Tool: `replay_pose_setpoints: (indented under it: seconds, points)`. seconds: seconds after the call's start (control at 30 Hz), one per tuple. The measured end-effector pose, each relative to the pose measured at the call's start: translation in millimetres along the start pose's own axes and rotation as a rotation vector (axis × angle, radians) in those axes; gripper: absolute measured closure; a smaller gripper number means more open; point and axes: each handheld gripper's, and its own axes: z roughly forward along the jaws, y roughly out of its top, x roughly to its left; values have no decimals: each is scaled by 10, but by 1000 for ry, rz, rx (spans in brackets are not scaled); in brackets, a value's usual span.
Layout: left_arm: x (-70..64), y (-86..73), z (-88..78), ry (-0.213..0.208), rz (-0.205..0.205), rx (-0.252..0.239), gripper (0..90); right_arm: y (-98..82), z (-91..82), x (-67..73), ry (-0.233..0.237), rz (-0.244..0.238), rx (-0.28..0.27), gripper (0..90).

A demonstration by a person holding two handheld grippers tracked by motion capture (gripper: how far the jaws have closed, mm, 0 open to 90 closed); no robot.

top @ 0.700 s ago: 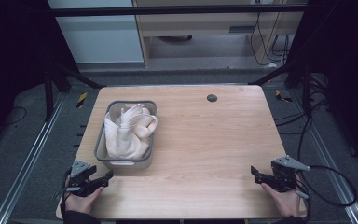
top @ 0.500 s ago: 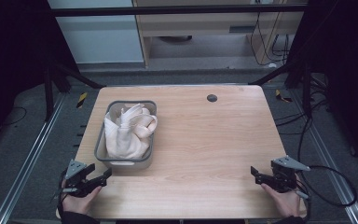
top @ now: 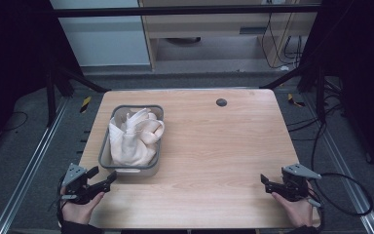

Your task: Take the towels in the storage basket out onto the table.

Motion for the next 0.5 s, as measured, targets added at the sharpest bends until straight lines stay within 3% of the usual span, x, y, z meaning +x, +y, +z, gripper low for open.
replay_pose_setpoints:
  seconds: [0.5]
  points:
    - [-38, 249, -58, -34, 25, -34, 231, -2, 16, 13, -6, -26, -16, 150]
